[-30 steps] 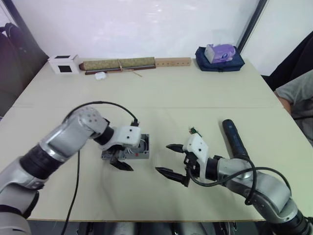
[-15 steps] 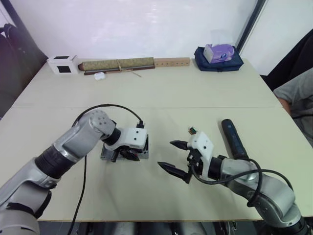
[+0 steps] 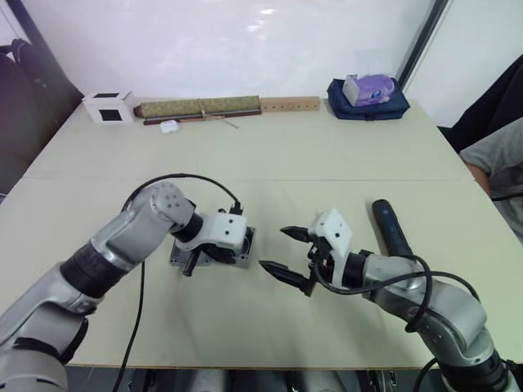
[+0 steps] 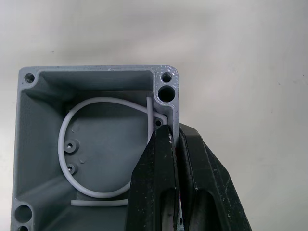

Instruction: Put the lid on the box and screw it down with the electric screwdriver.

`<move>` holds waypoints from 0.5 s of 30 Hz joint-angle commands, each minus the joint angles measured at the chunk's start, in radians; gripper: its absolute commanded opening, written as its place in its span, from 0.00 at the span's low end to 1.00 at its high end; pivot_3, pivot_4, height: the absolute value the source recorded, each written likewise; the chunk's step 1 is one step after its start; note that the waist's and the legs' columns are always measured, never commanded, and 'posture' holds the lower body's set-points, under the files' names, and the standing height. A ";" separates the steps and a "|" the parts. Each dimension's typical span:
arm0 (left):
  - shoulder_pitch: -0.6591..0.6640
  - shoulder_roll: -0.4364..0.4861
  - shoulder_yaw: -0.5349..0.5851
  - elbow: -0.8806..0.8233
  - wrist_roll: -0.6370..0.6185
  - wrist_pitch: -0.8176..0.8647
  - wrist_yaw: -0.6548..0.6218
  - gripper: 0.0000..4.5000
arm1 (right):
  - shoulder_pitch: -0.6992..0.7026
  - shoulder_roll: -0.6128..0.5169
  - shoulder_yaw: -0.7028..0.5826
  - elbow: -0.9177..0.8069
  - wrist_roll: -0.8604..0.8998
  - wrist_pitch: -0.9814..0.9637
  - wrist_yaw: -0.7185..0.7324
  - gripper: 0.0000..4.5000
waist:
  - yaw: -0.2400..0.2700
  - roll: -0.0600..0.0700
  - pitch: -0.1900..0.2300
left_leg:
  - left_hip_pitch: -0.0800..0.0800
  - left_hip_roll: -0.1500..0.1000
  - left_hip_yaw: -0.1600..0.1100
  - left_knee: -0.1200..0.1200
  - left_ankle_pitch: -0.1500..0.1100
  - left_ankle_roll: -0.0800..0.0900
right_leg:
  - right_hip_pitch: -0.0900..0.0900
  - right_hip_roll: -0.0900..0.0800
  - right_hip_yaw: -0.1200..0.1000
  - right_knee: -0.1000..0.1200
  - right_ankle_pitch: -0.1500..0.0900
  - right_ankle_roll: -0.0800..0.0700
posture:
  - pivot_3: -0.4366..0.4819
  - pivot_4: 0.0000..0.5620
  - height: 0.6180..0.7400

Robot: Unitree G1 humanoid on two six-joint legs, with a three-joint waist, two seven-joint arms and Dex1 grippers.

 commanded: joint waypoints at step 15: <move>-0.283 -0.192 -0.177 0.484 -0.014 -0.742 -0.189 0.01 | 0.085 -0.122 -0.075 -0.118 0.087 0.125 0.006 1.00 | -0.003 0.000 0.000 | 0.000 0.000 0.000 0.000 0.000 0.000 | 0.000 0.000 0.000 0.000 0.000 0.000 | 0.48 0.27 1.00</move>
